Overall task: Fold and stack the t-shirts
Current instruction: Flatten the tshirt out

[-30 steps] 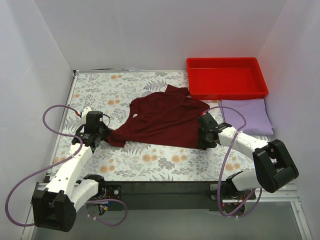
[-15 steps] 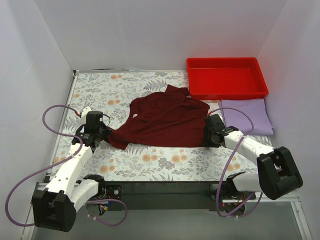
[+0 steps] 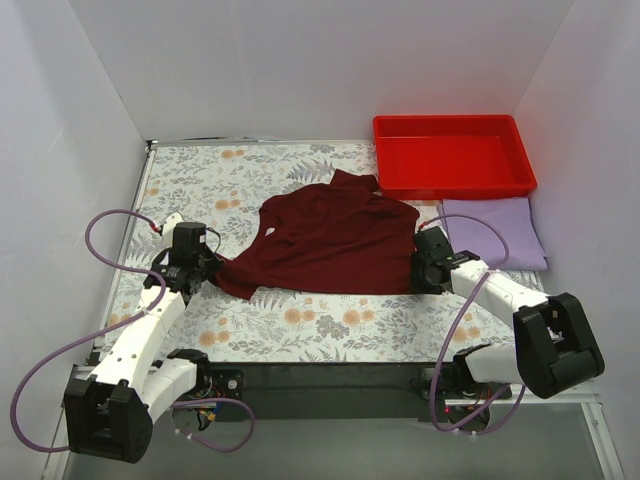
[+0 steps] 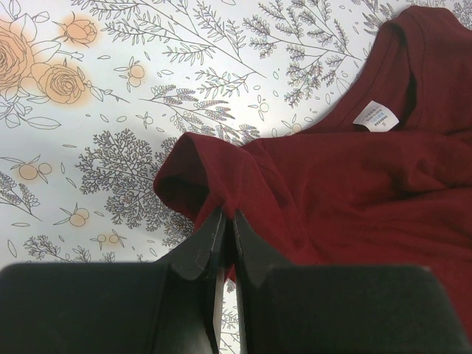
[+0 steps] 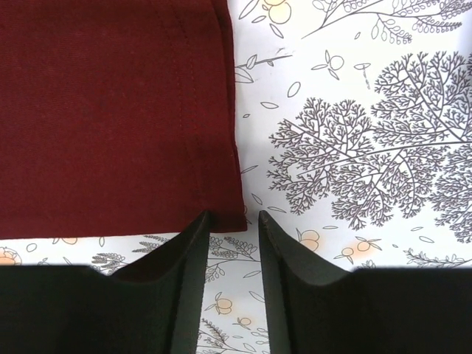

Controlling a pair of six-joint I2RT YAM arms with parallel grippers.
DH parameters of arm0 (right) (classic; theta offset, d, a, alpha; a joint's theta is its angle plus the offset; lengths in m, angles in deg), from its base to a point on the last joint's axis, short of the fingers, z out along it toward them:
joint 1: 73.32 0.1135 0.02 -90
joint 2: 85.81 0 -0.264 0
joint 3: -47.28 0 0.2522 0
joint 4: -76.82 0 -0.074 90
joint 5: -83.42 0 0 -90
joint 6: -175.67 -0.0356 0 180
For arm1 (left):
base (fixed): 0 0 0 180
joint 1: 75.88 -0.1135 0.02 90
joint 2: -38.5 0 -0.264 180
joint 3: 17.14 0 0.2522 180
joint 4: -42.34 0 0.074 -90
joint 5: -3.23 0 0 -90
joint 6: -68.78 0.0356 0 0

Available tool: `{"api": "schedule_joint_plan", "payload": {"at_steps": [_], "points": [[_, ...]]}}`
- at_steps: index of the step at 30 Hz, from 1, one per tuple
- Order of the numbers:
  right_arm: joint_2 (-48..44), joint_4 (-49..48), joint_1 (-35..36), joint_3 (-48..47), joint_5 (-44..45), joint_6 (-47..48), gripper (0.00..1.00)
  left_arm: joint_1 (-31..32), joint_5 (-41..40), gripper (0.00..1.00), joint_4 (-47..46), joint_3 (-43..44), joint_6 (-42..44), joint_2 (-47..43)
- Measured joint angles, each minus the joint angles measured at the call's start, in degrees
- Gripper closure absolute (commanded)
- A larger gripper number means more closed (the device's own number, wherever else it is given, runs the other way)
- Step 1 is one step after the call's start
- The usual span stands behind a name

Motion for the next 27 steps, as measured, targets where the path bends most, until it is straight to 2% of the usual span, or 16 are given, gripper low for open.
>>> {"api": "schedule_joint_plan", "payload": {"at_steps": [9, 10, 19, 22, 27], "points": [[1.6, -0.7, -0.3, -0.8, -1.3, 1.2, 0.91, 0.0, 0.0, 0.95, 0.0, 0.0, 0.0, 0.5], [1.7, -0.9, -0.3, -0.8, -1.5, 1.3, 0.97, 0.0, 0.0, 0.95, 0.0, 0.0, 0.0, 0.6], [3.0, 1.7, -0.6, -3.8, -1.6, 2.8, 0.99, -0.3, -0.3, 1.00, -0.4, 1.2, -1.3, 5.8], [3.3, 5.6, -1.7, -8.5, -1.3, 4.3, 0.99, -1.4, -0.7, 1.00, 1.1, 6.9, -1.5, 11.0], [5.5, 10.8, -4.3, -33.3, 0.1, 8.8, 0.99, -2.7, -4.4, 1.00, 5.3, 32.8, -1.0, 22.7]]}}
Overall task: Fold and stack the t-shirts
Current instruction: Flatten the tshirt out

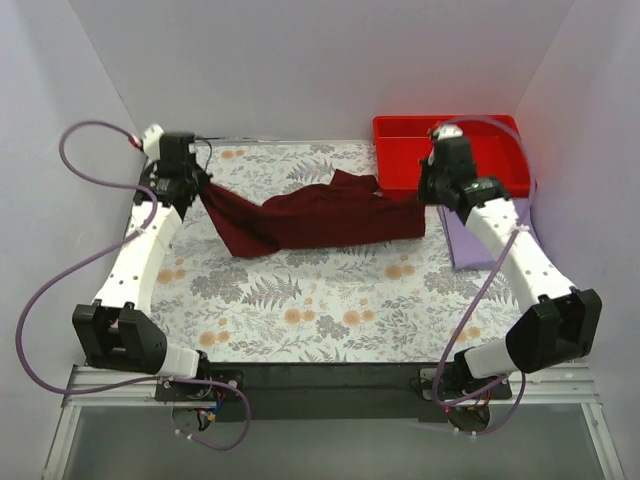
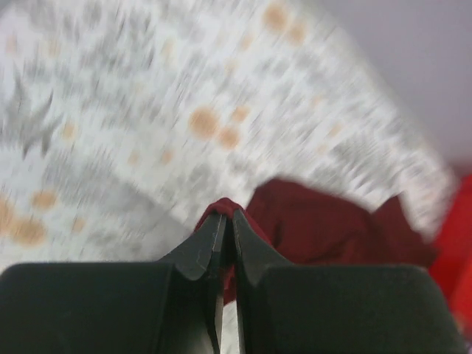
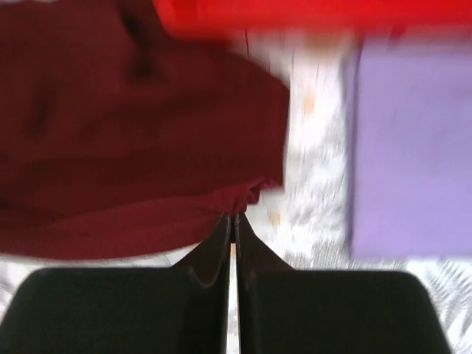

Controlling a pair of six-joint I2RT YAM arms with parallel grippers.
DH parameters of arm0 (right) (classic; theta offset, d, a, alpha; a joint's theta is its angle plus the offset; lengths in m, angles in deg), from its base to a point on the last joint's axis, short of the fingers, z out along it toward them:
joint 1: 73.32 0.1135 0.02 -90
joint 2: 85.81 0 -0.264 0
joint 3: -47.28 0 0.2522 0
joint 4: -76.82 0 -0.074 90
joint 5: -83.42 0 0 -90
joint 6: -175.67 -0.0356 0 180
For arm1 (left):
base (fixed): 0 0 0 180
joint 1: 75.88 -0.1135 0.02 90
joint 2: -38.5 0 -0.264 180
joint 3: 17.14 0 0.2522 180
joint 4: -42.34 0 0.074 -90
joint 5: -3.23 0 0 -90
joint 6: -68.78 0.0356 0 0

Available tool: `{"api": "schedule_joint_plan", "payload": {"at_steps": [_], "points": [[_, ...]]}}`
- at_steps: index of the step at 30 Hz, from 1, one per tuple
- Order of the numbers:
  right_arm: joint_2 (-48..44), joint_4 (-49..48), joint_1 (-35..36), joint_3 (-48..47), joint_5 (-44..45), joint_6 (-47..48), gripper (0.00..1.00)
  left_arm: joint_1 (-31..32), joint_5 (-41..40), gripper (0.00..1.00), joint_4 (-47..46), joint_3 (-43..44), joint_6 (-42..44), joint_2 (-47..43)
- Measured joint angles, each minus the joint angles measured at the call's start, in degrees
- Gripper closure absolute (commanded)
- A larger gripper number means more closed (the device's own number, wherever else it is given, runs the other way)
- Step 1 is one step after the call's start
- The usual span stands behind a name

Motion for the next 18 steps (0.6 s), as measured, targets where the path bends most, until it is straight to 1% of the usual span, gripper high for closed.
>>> {"api": "schedule_joint_plan", "payload": {"at_steps": [2, 4, 6, 8, 11, 15, 18], "points": [[0.9, 0.7, -0.6, -12.4, 0.1, 2.2, 0.99, -0.2, -2.1, 1.00, 2.6, 13.2, 0.6, 4.0], [0.9, 1.5, -0.8, -22.1, 0.1, 4.4, 0.99, -0.2, -4.2, 1.00, 4.3, 24.5, 1.6, 6.7], [0.0, 1.6, -0.9, -30.6, 0.0, 6.5, 0.99, -0.2, -6.3, 1.00, 5.5, 33.5, 2.8, 7.1], [-2.4, 2.3, -0.9, -35.1, -0.3, 8.6, 0.99, -0.2, -8.0, 1.00, 6.4, 39.8, 4.5, 5.7], [-9.1, 4.2, -0.9, -36.2, -1.0, 11.0, 0.99, -0.3, -9.0, 1.00, 5.6, 41.5, 7.6, -0.5], [-18.4, 6.4, -0.9, -35.8, -3.2, 13.8, 0.99, -0.2, -8.5, 1.00, 3.9, 40.1, 11.7, -12.6], [-25.9, 7.0, -0.9, -35.0, -5.9, 15.7, 0.99, -0.2, -7.8, 1.00, 1.9, 41.1, 14.6, -21.1]]}}
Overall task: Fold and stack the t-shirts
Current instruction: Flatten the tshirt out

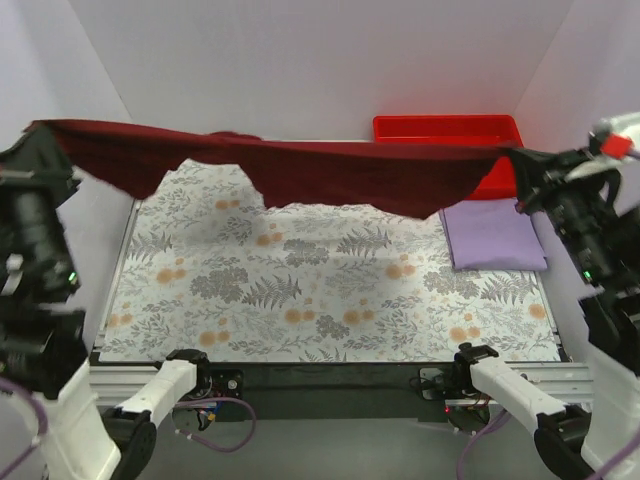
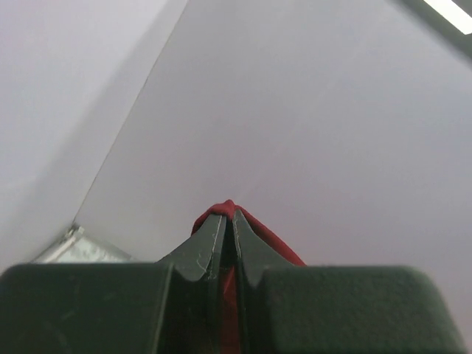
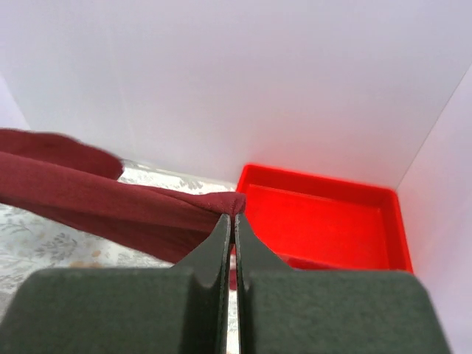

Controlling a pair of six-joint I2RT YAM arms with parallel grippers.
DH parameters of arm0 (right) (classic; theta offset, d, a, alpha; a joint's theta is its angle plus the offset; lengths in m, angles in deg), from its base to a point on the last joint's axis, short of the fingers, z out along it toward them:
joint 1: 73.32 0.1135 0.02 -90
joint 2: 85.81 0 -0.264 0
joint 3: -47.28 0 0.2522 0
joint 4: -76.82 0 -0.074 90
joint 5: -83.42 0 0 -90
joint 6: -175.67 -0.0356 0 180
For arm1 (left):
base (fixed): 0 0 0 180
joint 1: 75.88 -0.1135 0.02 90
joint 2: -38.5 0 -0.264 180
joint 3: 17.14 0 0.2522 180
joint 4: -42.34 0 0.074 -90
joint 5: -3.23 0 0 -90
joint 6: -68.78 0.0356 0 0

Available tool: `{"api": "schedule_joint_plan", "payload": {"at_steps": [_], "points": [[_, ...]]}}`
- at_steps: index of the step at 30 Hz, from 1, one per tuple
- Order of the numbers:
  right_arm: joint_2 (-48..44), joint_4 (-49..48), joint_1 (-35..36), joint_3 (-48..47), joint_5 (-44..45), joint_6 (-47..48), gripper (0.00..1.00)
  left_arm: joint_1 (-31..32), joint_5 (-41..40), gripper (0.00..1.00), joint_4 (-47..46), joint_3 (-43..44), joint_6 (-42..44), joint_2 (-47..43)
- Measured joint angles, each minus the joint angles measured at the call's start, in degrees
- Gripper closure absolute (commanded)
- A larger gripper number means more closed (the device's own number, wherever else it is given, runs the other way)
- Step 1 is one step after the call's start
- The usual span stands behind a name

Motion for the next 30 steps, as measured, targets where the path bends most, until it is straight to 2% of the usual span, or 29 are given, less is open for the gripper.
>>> {"api": "schedule_joint_plan", "payload": {"at_steps": [3, 7, 13, 16, 21, 25, 27, 30], "points": [[-5.8, 0.4, 0.0, 0.0, -2.7, 1.3, 0.99, 0.0, 0.8, 1.00, -2.3, 3.4, 2.8, -5.2], [-9.0, 0.3, 0.1, -1.2, -5.0, 2.7, 0.99, 0.0, 2.5, 1.00, -4.9, 8.2, 5.1, -7.1], [-7.5, 0.0, 0.1, 1.6, -4.4, 4.7, 0.99, -0.1, 4.4, 1.00, -6.2, 5.6, 7.3, -4.7], [-6.1, -1.9, 0.0, 8.3, -2.2, 5.1, 0.99, -0.1, 4.8, 1.00, -8.8, -1.4, 8.5, -1.3], [-1.9, -10.1, 0.0, 28.7, 3.7, 5.4, 0.99, -0.1, 5.9, 0.99, -14.3, -20.5, 9.0, 7.7], [6.7, -17.7, 0.0, 42.2, 8.9, 5.4, 0.99, -0.1, 7.6, 0.97, -18.0, -33.6, 8.0, 18.5], [11.4, -21.2, -0.3, 46.2, 10.8, 5.0, 0.99, -0.1, 8.7, 0.97, -19.5, -37.9, 6.9, 24.3], [18.2, -26.9, -1.8, 49.0, 12.9, 3.7, 0.99, -0.1, 10.5, 0.97, -20.8, -39.9, 5.5, 31.8]]}}
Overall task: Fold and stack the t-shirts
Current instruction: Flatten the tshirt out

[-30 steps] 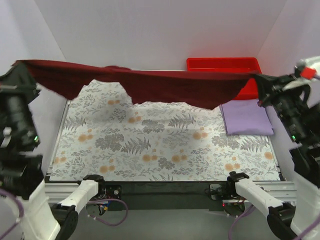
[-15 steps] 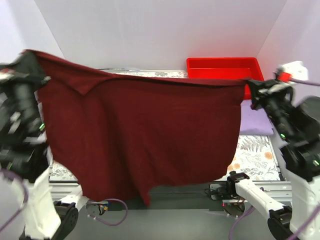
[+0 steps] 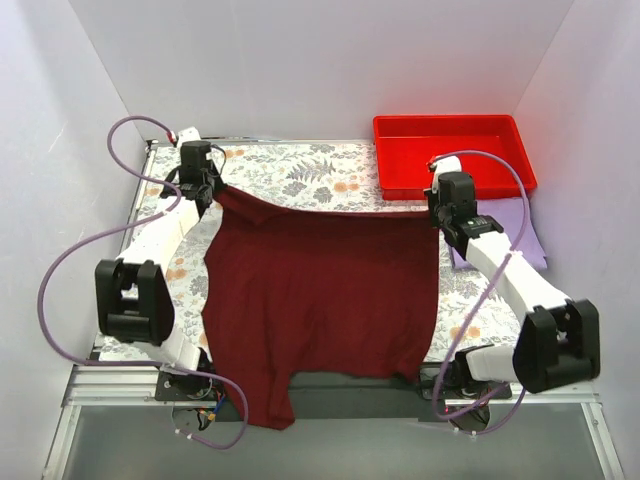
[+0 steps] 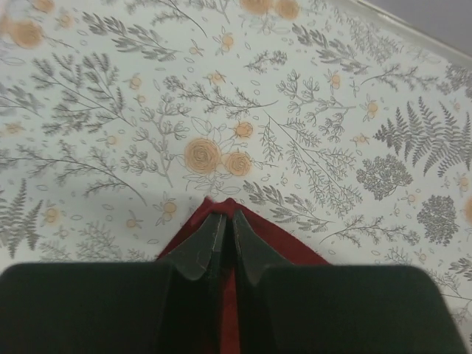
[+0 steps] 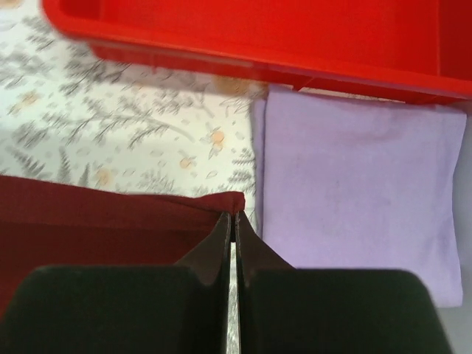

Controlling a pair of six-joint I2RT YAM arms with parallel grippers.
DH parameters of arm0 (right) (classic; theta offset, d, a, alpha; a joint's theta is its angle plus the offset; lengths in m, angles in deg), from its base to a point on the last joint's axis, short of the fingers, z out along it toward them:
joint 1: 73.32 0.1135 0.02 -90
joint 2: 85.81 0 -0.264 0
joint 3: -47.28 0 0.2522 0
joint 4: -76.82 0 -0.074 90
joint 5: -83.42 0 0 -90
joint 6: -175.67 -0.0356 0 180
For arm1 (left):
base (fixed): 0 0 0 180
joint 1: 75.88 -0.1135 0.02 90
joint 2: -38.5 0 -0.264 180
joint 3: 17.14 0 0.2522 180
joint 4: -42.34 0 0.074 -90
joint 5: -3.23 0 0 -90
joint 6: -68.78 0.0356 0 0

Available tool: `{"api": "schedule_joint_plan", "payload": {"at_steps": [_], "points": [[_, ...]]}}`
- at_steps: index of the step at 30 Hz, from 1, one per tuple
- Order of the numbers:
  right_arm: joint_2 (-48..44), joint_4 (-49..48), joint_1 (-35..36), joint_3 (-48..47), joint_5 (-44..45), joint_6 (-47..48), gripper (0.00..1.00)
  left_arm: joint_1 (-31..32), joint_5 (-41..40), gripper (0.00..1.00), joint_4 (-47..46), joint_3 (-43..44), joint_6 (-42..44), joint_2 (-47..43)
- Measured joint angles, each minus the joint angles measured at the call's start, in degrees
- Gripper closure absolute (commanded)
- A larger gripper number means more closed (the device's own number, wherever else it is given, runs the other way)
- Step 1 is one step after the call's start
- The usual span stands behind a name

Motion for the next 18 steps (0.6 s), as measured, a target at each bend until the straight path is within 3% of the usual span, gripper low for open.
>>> {"api": "schedule_joint_plan", "payload": {"at_steps": [8, 18], "points": [[11.0, -14.8, -6.2, -0.2, 0.9, -0.7, 0.99, 0.0, 4.5, 0.97, -4.6, 3.0, -2.8, 10.8], [17.9, -17.8, -8.1, -2.9, -3.9, -1.1, 0.99, 0.0, 7.4, 1.00, -4.2, 3.3, -7.8, 11.4]]}}
